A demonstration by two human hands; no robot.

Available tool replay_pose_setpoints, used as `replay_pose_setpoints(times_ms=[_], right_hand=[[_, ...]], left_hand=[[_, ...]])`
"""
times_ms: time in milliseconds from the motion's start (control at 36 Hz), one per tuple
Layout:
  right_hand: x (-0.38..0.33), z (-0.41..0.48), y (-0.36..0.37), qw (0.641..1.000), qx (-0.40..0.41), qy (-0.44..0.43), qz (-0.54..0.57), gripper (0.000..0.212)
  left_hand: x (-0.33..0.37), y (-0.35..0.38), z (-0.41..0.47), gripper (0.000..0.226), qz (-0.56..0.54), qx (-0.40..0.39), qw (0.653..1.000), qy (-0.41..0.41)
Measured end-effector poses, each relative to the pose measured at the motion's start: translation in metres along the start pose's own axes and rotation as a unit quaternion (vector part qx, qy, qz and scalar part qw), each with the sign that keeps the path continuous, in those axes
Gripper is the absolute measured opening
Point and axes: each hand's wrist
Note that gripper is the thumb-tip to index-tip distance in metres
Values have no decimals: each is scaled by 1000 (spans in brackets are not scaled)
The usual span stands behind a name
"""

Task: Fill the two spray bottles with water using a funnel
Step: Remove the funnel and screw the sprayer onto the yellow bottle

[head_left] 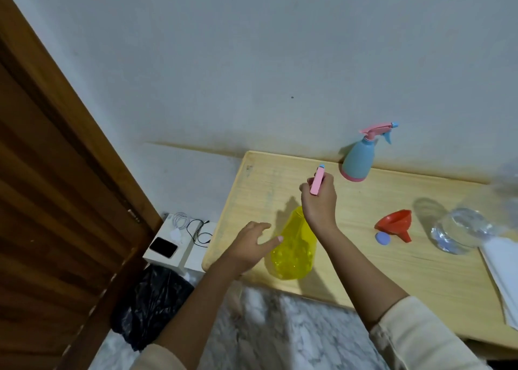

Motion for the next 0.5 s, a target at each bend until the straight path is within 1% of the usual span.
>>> replay_pose_setpoints(times_ms=[56,111,167,250,389,500], right_hand=[[6,-6,3,1000,-20,2,-16,13],[11,-13,6,999,-37,16,-15,11],[17,-19,10,998,-47,26,-16,8],[26,-28,15,997,-60,40,-21,1],[39,-39,25,991,-108,70,-36,12],[43,-40,29,986,-123,104,-38,19]], left_hand=[[-3,-9,7,54,47,-52,996,-56],[-7,-14,13,59,103,-111,983,-108],[-9,-16,17,60,152,-150,968,-133],[-11,-13,18,55,175,-149,962,-150],[-14,-7,18,44,182,-120,965,-142],[-15,-5,17,33,180,-109,968,-133]])
Point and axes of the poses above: each hand's wrist, its own z-axis towards the middle knuckle, its own y-axis out of the palm, x = y × z, and after that the axes turned 5 degrees about -z, right-handed
